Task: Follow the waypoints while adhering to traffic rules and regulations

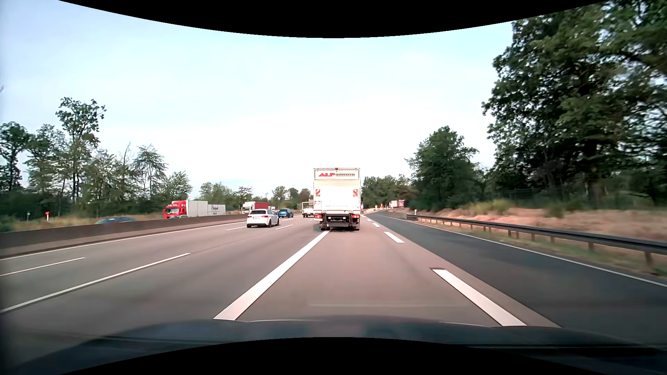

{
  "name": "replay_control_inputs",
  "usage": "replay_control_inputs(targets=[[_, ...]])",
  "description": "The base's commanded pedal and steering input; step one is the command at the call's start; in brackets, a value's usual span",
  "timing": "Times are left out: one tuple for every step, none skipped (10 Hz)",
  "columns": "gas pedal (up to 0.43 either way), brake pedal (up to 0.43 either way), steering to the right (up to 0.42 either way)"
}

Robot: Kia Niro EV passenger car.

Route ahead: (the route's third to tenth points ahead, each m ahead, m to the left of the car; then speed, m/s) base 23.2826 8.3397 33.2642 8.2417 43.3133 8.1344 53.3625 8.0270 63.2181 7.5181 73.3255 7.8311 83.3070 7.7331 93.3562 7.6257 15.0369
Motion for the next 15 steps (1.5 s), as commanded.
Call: replay_control_inputs(targets=[[0.079, 0.000, -0.005], [0.079, 0.000, -0.005], [0.079, 0.000, -0.005], [0.079, 0.000, -0.005], [0.079, 0.000, -0.005], [0.079, 0.000, -0.005], [0.079, 0.000, -0.005], [0.079, 0.000, -0.005], [0.079, 0.000, -0.005], [0.079, 0.000, -0.005], [0.079, 0.000, -0.005], [0.079, 0.000, -0.005], [0.079, 0.000, -0.005], [0.079, 0.000, -0.005], [0.079, 0.000, -0.005]])
